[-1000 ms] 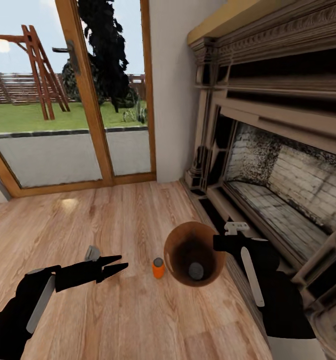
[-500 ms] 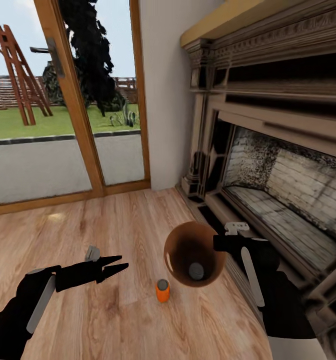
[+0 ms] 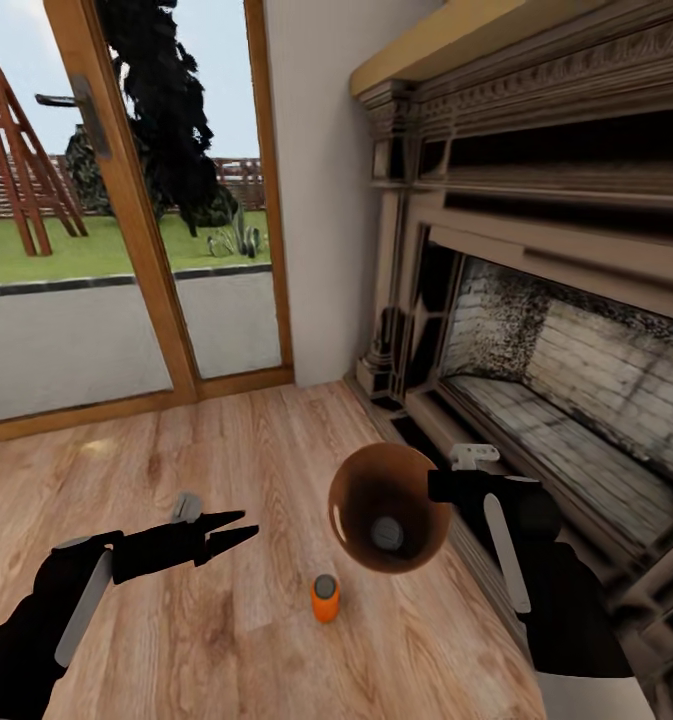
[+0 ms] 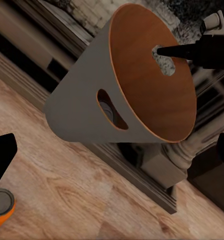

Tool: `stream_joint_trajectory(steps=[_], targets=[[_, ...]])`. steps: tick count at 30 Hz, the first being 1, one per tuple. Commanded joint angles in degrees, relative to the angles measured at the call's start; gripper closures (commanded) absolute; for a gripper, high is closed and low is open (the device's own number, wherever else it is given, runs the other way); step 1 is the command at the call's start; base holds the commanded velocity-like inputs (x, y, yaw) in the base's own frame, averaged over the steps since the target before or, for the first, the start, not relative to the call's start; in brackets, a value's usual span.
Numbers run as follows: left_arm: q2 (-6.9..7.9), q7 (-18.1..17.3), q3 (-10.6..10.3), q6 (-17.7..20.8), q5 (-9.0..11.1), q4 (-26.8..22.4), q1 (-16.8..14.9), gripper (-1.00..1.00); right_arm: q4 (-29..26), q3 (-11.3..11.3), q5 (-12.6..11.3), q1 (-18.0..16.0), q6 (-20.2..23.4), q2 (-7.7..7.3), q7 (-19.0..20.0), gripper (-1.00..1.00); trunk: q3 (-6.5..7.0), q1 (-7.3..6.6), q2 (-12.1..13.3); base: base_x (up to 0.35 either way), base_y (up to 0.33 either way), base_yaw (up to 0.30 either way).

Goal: Put the three can of soda from the living room inside the tash can in the kitchen.

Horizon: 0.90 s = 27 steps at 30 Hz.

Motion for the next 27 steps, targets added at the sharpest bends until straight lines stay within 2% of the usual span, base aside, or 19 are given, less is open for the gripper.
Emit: stream_joint_trajectory(steps=[1,15,20,21,22,25,27], targets=[[0.00,0.04,0.00,0.00,0.00,0.00,0.00,-1.00,-0.02,-0.02,-0.56,-0.01,0.00,0.10,0.04,1.00,0.07,0.00,0.00,0.001,0.001,-0.176],[-0.08,0.14,-0.15,0.00,-0.02,0.00,0.00,-1.00,-0.02,0.30,-0.56,-0.01,0.00,0.12,0.01,1.00,0.98,0.00,0.00,0.003,0.000,-0.196],[-0.18,0.29,-0.17,0.08,-0.12,0.00,0.00,-1.00,-0.02,0.53,-0.56,-0.01,0.00,0.03,0.01,1.00,1.31,0.00,0.00,0.151,0.000,-0.198],[-0.20,0.47,-0.19,0.10,-0.52,0.09,0.00,-1.00,-0.02,0.55,-0.56,-0.01,0.00,-0.01,0.01,1.00,1.38,0.00,0.00,0.259,0.000,-0.198],[-0.26,1.57,-0.19,0.20,-2.24,0.18,0.00,-1.00,-0.02,0.60,-0.56,0.00,0.00,-0.03,0.01,1.00,1.45,0.00,0.00,0.295,0.000,-0.197],[-0.65,3.68,-0.10,0.38,-5.45,0.29,0.00,-1.00,-0.02,0.64,-0.56,-0.02,0.00,-0.05,0.01,1.00,1.64,0.00,0.00,0.314,0.000,-0.192],[-1.13,4.14,-0.01,0.30,-6.57,0.33,0.00,-1.00,-0.02,0.69,-0.56,-0.01,0.00,-0.06,0.01,1.00,1.77,0.00,0.00,0.329,0.000,-0.182]])
